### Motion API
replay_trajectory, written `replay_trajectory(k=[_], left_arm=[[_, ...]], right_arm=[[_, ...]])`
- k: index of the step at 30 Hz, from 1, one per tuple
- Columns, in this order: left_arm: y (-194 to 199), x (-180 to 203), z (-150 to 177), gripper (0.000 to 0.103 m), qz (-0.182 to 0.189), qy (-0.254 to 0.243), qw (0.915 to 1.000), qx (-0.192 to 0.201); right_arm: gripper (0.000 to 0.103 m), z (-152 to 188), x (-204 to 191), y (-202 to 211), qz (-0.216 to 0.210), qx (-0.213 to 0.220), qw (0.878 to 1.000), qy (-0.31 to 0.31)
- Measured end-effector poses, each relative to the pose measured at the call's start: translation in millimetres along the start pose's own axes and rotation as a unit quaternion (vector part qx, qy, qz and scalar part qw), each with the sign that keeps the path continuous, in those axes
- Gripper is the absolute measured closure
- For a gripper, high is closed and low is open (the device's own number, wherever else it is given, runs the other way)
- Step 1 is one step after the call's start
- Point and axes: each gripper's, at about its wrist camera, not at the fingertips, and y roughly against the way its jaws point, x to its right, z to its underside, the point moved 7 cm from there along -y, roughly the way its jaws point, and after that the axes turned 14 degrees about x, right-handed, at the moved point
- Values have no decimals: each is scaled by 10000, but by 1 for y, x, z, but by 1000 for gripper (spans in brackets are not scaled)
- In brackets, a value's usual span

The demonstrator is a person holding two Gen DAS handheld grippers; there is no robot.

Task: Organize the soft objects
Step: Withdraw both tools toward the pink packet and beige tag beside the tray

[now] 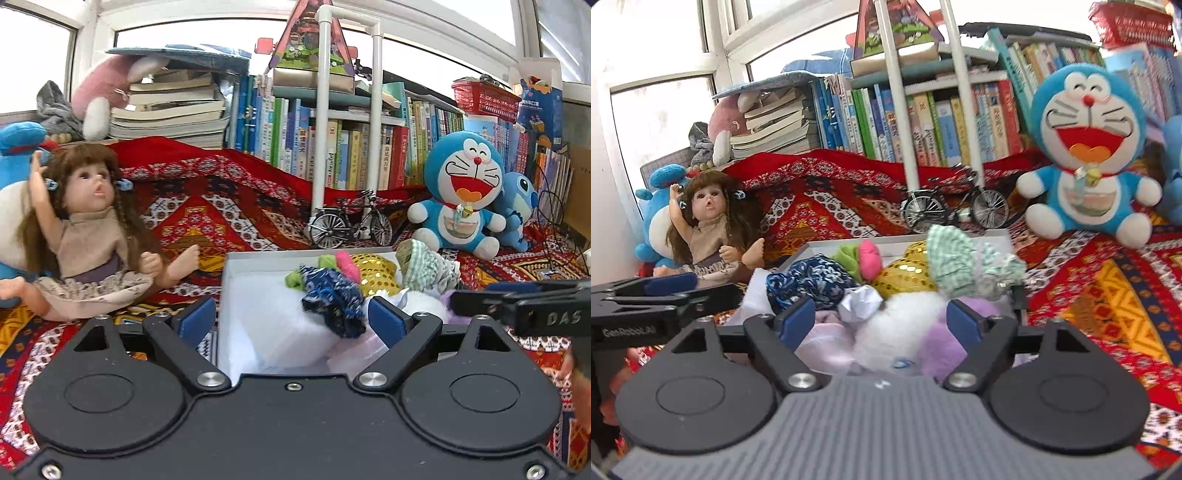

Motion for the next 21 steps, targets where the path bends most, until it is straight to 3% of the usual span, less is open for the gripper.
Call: replay_trajectory(k=[21], left_arm=[[42, -55, 39, 12, -625, 147, 9973, -356]], right_arm=[[7, 16, 80, 46, 1169, 94, 9931, -26]])
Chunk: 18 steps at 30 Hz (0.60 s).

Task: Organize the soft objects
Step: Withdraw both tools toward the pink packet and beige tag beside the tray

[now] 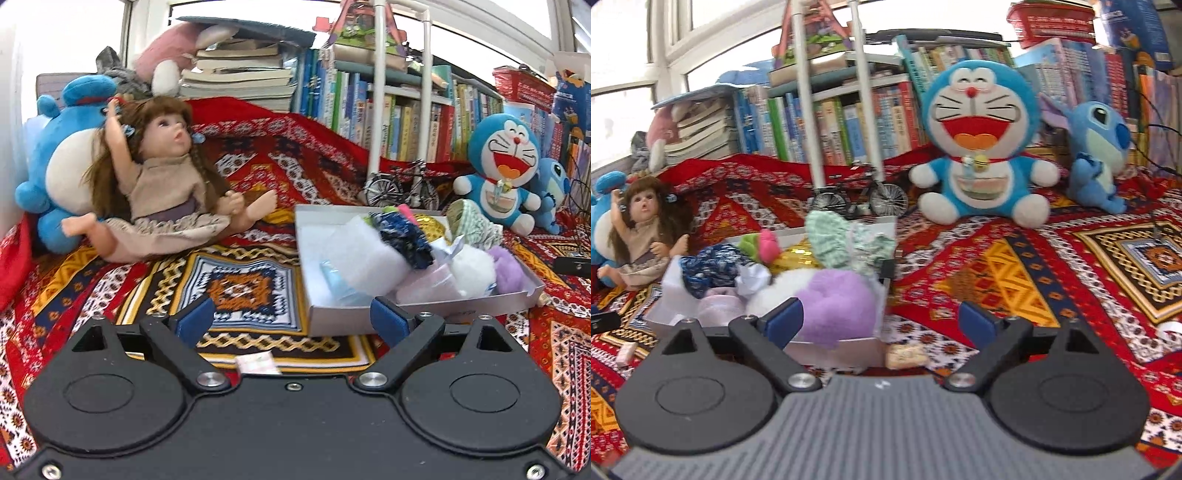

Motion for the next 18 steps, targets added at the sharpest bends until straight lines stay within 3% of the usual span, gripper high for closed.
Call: replay_trajectory(k=[6, 18], left_arm=[[1, -15, 9, 14, -141, 75, 9998, -117], [7, -17, 34, 41, 0, 85, 9988, -483]], right_arm=[[9, 10, 22, -3, 833, -163, 9955, 430], [19, 29, 25, -6, 806, -532, 9931, 657]])
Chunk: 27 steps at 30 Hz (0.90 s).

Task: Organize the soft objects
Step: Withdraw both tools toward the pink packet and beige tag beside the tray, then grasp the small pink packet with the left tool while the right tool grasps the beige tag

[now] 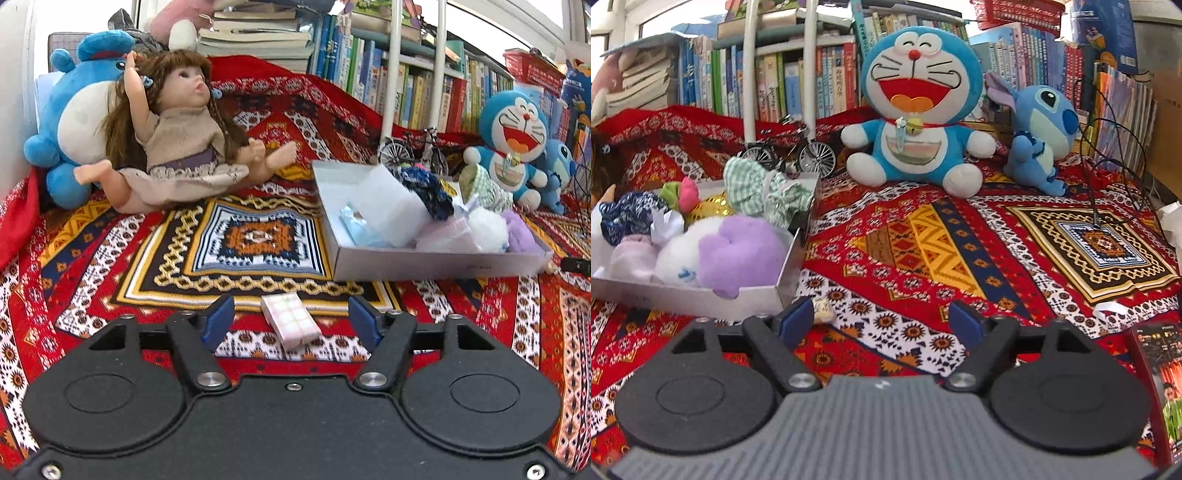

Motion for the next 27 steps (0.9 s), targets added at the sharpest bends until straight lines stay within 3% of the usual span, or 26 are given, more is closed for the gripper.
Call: replay_trajectory(k=[14, 18, 23, 27], left_arm=[[-7, 1, 12, 74, -31, -19, 9998, -173], [-7, 3, 12, 74, -37, -43, 9999, -157], [-6, 6, 10, 74, 7, -113, 9999, -102], [-6, 6, 8, 74, 22, -53, 9999, -85]], right_arm=[[26, 8, -31, -4, -437, -123, 9975, 550], [36, 8, -39, -10, -465, -118, 9957, 790], [40, 7, -43, -15, -660, -137, 9934, 927], [60, 8, -42, -16, -921, -224, 9930, 708]])
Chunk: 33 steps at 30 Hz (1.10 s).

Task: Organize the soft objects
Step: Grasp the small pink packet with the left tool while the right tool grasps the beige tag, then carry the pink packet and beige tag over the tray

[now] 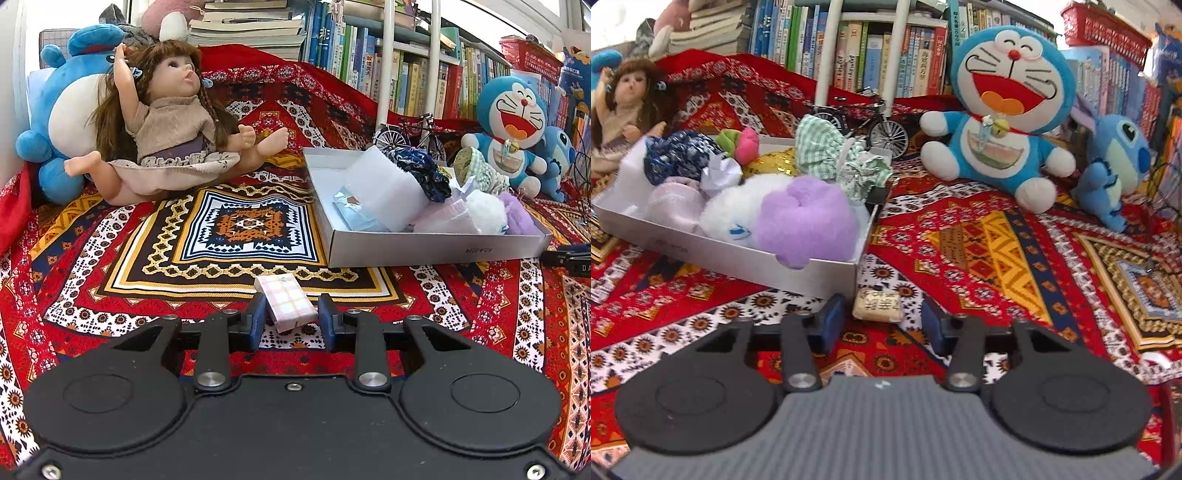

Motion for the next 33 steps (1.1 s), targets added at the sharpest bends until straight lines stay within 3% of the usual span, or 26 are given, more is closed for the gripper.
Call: replay_trajectory(k=[4, 16, 33], left_arm=[[2, 2, -3, 74, 15, 3, 10000, 43], [11, 13, -18, 74, 171, 11, 9997, 192], [5, 56, -54, 74, 552, 27, 9976, 424]], right_arm=[[70, 1, 0, 1, -3, 7, 10000, -77], [70, -10, -4, 24, 130, 167, 9996, -164], [70, -47, -61, 33, -524, 573, 9968, -207]])
